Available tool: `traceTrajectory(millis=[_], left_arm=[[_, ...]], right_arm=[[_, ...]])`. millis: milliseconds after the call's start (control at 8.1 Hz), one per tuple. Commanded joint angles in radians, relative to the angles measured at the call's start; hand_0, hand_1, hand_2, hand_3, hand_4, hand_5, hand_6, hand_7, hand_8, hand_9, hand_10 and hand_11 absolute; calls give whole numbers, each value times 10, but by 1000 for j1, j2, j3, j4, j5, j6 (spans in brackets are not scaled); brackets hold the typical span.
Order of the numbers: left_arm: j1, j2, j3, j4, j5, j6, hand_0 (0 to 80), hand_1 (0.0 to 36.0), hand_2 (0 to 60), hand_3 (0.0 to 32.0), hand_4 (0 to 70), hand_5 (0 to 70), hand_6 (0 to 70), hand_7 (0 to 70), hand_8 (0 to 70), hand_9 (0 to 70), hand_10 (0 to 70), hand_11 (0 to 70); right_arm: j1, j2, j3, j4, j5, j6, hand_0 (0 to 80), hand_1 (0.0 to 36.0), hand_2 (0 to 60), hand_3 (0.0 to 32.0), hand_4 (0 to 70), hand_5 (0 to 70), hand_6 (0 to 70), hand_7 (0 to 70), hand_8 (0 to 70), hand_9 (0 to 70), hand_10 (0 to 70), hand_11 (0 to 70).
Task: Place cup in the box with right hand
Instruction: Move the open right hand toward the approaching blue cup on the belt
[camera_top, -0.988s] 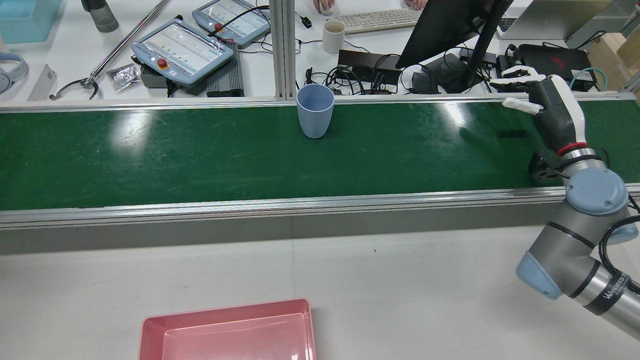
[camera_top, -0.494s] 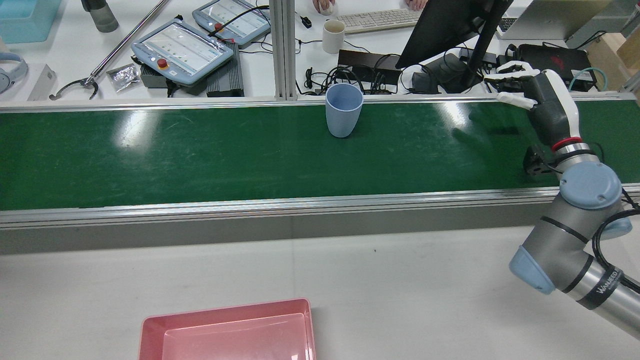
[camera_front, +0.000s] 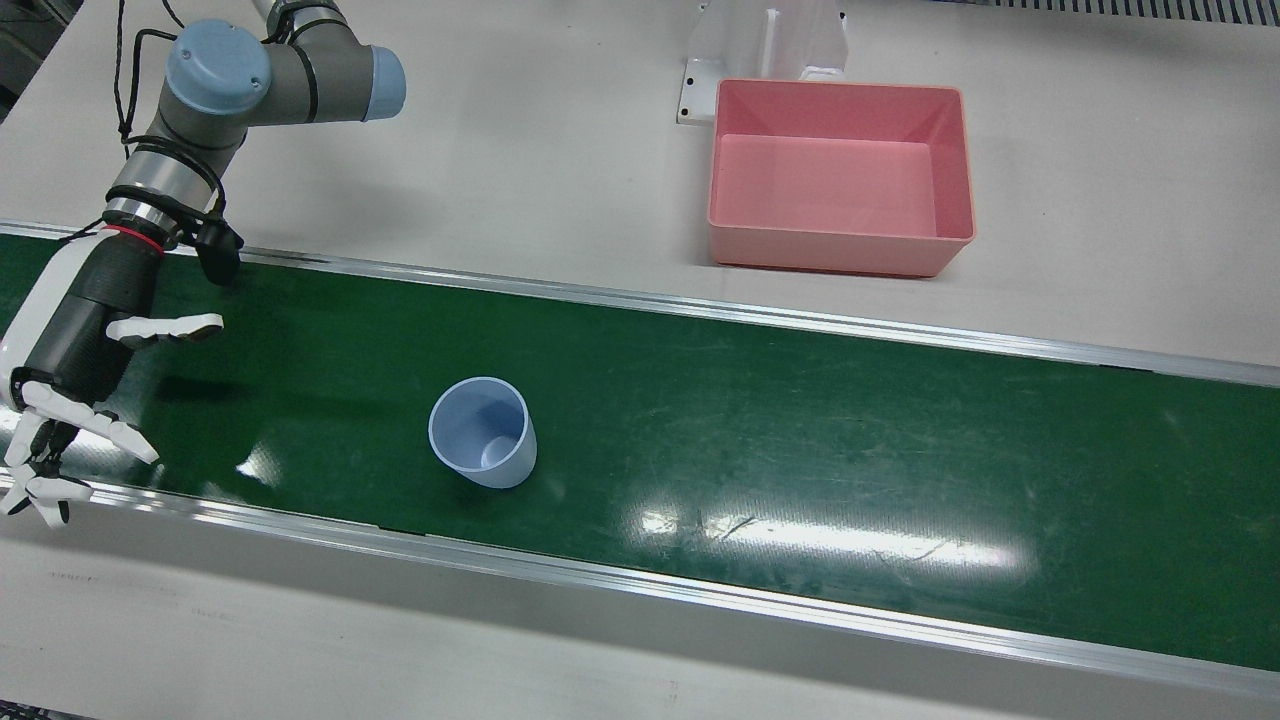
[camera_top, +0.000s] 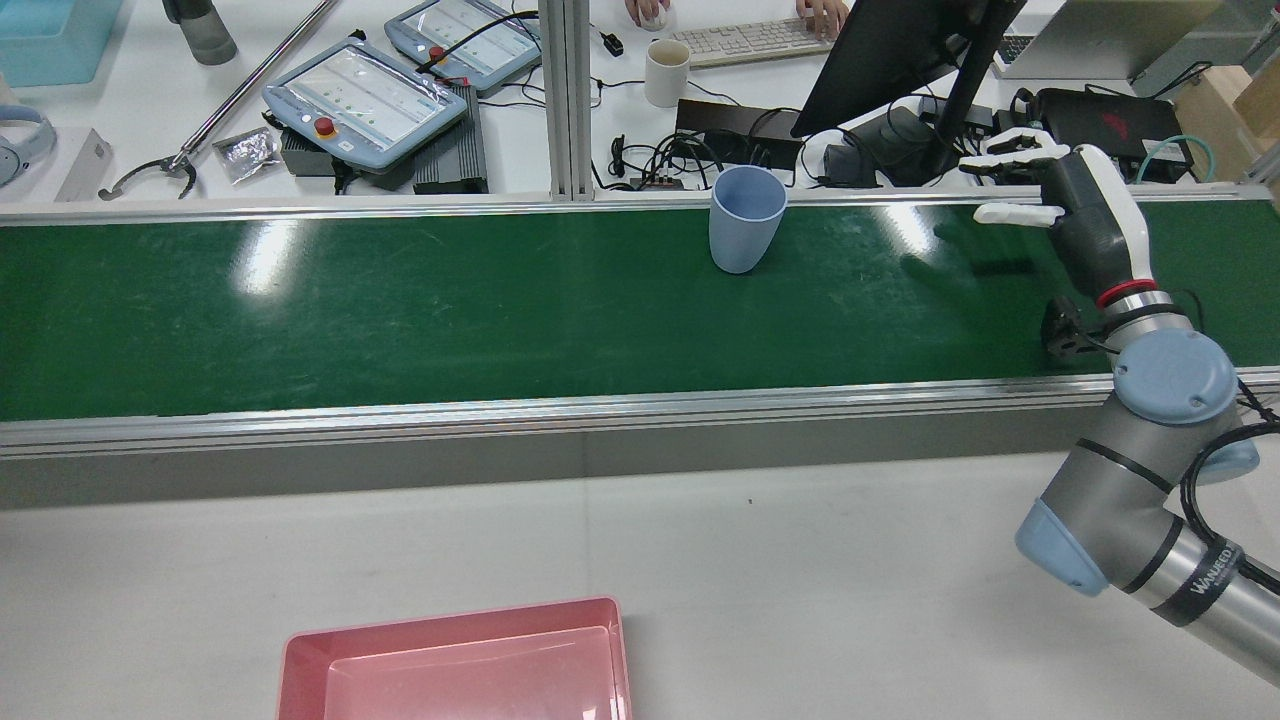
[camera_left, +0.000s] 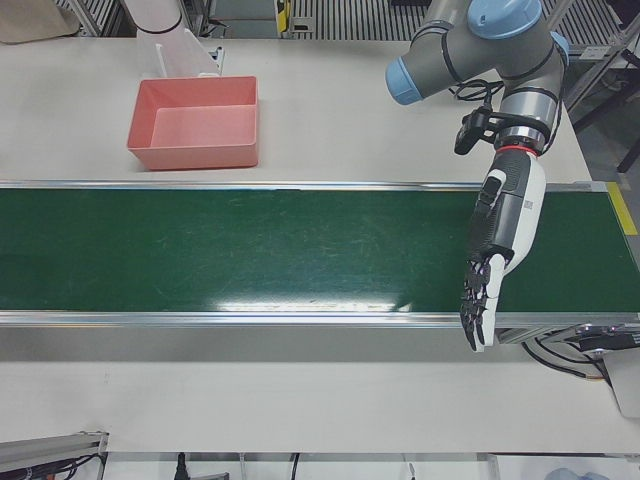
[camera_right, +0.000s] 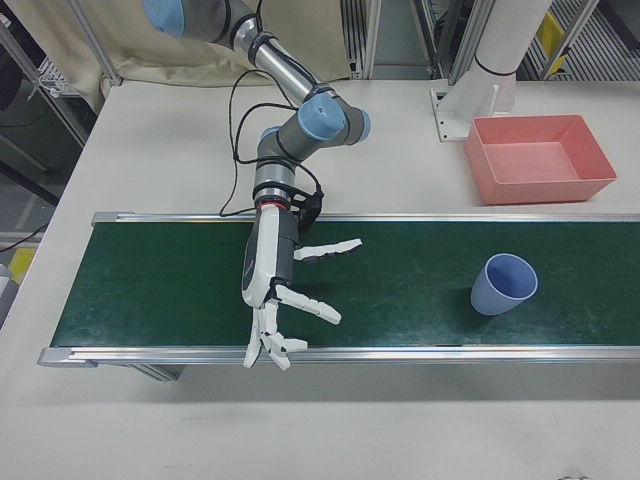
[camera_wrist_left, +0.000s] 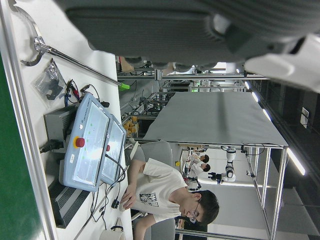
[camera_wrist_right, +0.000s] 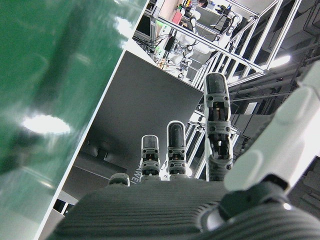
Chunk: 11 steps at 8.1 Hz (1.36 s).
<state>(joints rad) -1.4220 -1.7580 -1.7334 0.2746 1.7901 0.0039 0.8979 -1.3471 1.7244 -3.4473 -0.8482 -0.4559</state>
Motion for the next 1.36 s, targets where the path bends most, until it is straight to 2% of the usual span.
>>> traceTrajectory(millis=[0, 370, 494, 1235], left_arm=[[0, 0, 0, 0, 0, -1, 0, 0, 0, 0, 0, 0, 0, 0, 0, 0, 0, 0], [0, 0, 0, 0, 0, -1, 0, 0, 0, 0, 0, 0, 0, 0, 0, 0, 0, 0], [0, 0, 0, 0, 0, 1, 0, 0, 0, 0, 0, 0, 0, 0, 0, 0, 0, 0], [0, 0, 0, 0, 0, 1, 0, 0, 0, 0, 0, 0, 0, 0, 0, 0, 0, 0]], right_arm=[[-10, -6, 9, -9, -2, -6, 436, 0, 0, 82, 481, 4, 72, 467, 90, 213, 0, 0], [-8, -3, 12, -23, -32, -4, 454, 40, 80, 72, 436, 13, 73, 452, 92, 211, 0, 0], [-8, -4, 11, -23, -34, -4, 454, 34, 64, 74, 439, 12, 72, 450, 91, 210, 0, 0], [-8, -1, 14, -38, -38, -6, 453, 35, 67, 78, 444, 11, 73, 458, 90, 214, 0, 0]])
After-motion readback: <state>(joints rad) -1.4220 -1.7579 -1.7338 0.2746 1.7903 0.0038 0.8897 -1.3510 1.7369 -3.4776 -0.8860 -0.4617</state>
